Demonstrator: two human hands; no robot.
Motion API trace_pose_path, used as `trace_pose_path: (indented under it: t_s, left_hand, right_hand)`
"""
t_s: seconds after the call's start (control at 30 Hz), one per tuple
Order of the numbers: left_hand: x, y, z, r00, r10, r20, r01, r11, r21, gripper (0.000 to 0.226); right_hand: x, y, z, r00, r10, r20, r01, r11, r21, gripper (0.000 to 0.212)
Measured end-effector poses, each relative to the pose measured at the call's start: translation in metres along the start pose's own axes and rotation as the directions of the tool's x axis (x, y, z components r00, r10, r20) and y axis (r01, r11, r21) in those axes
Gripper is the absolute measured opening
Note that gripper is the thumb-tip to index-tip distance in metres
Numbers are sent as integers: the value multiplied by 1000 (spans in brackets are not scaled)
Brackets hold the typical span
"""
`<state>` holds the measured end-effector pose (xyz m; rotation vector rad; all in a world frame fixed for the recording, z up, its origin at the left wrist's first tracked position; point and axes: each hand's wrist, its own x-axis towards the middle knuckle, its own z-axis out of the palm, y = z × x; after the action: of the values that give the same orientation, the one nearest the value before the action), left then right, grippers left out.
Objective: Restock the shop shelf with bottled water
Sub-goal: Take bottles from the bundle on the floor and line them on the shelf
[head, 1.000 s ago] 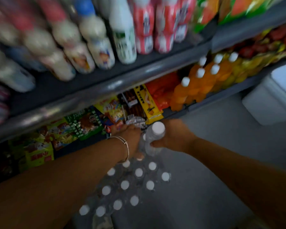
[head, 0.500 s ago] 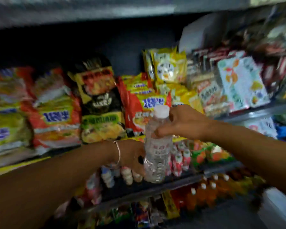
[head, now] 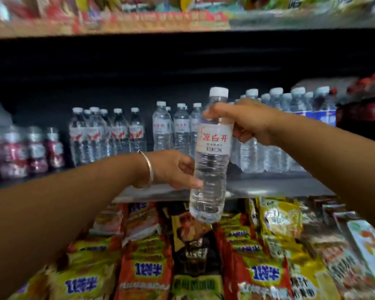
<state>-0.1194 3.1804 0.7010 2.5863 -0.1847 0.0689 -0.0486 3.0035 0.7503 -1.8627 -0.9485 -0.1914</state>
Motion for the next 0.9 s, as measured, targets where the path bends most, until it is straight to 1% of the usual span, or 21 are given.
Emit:
trace_pose_path:
  t_s: [0.1, 0.2, 0.23, 0.33, 0.4, 0.57, 0.63, 0.7, 0.8, 0.87, 0.9]
  left_hand:
    - [7, -12, -43, 992, -13, -126, 11, 1000, -18, 57]
    - [18, -28, -70, 974, -16, -224, -6, 995, -100, 33]
    - [23, -36, -75, 968, -23, -250, -3, 995, -101, 30]
    - [49, -65, -83, 955, -50, -293, 12, 992, -129, 32]
    - [69, -85, -84, 948, -65, -312, 21, 990, -142, 25]
    - [111, -127, -80, 918, -92, -386, 33, 987, -157, 29]
    - [121, -138, -79, 924, -86, -371, 35, 989, -142, 26]
    - [128, -146, -79, 944, -58, -325, 13, 991, -137, 22]
    - [133, -151, -78, 963, -36, -267, -5, 988, -152, 18]
    - [137, -153, -74, 973, -42, -228, 5, 987, -159, 14]
    - [138, -153, -72, 976, -47, -211, 14, 987, -157, 18]
  right_hand:
    - [47, -22, 7, 998, -18, -63, 20, 999, 33, 36]
    - [92, -33, 18, 996, -11, -84, 13, 1000, 24, 39]
    - [107, -33, 23, 996, -3, -90, 4, 1000, 7, 39]
    - [148, -22, 40, 995, 24, -96, -31, 997, -72, 40]
    - [171, -11, 51, 996, 45, -80, -52, 994, -96, 41]
    - [216, 19, 72, 994, 89, -58, -97, 981, -167, 45]
    - [228, 29, 76, 992, 113, -58, -122, 972, -201, 46]
    - [238, 36, 77, 989, 128, -74, -141, 966, -217, 48]
    - [253, 45, 79, 987, 137, -83, -153, 959, -239, 59]
    - [261, 50, 82, 987, 131, -87, -149, 957, -250, 57]
    - [264, 53, 82, 988, 127, -90, -146, 958, -247, 56]
